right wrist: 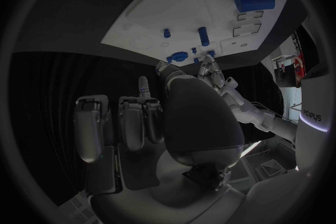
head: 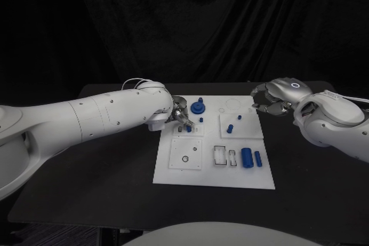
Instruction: Assemble the parts on the task board
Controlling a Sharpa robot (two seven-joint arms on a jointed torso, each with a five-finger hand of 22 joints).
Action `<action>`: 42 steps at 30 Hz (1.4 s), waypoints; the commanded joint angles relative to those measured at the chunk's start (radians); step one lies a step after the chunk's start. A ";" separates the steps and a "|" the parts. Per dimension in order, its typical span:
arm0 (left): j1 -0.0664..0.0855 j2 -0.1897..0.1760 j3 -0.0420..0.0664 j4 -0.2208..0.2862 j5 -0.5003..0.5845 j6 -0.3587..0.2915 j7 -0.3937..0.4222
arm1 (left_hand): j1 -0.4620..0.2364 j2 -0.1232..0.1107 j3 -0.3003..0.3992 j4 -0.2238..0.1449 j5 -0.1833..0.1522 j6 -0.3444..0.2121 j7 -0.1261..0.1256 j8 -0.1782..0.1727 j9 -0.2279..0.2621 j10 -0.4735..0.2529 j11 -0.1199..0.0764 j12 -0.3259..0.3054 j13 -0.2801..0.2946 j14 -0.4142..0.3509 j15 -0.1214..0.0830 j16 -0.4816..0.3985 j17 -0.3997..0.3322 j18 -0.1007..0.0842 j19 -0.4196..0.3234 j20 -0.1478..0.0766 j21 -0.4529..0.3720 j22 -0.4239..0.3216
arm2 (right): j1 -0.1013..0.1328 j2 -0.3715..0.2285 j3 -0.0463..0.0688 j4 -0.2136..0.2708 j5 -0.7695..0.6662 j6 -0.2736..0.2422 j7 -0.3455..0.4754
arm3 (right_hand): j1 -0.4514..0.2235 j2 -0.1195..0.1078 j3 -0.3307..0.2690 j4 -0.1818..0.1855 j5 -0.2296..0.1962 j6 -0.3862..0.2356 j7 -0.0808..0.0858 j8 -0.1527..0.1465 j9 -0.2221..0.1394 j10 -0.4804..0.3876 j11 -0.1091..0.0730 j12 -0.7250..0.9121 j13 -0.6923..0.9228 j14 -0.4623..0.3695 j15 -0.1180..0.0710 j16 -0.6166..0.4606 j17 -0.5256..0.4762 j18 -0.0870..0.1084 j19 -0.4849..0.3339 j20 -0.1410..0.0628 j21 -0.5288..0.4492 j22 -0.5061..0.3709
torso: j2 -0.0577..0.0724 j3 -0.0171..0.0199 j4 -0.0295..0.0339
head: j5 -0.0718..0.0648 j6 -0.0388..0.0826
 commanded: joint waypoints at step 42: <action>-0.048 -0.179 0.000 0.261 -0.149 -0.520 0.052 | -0.041 -0.053 0.128 -0.022 0.005 -0.002 -0.004 0.012 0.019 0.102 -0.007 0.003 0.261 0.104 -0.006 0.003 0.263 -0.005 0.043 -0.008 -0.011 0.201 | -0.001 -0.011 0.001 0.001 0.009 -0.040 0.007 | 0.013 0.007 0.013 -0.012 -0.001 0.025 -0.004 -0.003 -0.003 0.086 -0.009 -0.016 0.241 0.107 -0.007 0.003 0.263 -0.003 0.095 -0.006 -0.012 0.257 | -0.001 -0.0001 -0.0012 | 0.003 -0.024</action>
